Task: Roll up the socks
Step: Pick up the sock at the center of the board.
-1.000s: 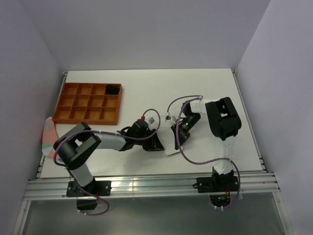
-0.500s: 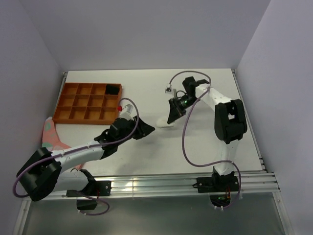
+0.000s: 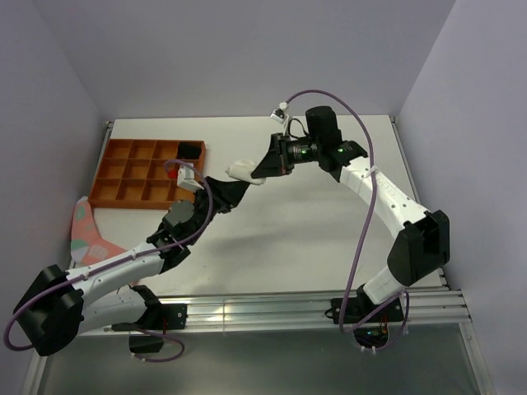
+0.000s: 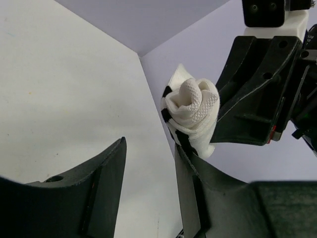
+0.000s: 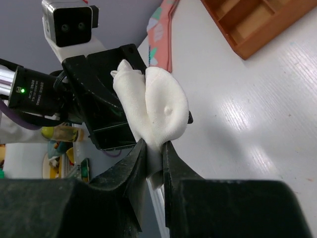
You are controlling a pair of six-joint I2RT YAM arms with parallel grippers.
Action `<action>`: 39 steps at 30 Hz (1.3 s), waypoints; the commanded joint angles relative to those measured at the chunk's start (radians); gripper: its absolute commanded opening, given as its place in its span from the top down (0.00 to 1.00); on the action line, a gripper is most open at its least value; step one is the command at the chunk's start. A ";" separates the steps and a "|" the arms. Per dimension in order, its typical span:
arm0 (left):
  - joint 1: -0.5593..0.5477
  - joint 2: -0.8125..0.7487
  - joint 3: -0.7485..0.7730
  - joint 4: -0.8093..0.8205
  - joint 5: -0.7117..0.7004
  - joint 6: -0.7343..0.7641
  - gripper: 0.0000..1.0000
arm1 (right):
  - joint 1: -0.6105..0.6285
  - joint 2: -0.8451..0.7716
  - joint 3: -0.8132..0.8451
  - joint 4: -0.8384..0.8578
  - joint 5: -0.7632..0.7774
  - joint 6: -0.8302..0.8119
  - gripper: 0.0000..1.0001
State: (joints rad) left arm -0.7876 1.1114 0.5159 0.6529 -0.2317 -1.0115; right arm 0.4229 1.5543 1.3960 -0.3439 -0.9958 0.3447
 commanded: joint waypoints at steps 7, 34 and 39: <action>-0.005 -0.105 -0.057 0.155 -0.003 0.036 0.56 | 0.017 -0.045 0.027 0.051 0.088 0.096 1.00; -0.019 -0.021 0.038 0.266 -0.026 0.100 0.51 | 0.053 -0.022 0.063 0.083 0.017 0.154 1.00; -0.018 -0.008 0.047 0.271 -0.037 0.106 0.52 | 0.063 -0.037 0.052 0.115 -0.006 0.177 1.00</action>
State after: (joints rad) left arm -0.8028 1.0996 0.5110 0.8810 -0.2604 -0.9329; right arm 0.4625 1.5440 1.4097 -0.2676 -0.9443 0.5030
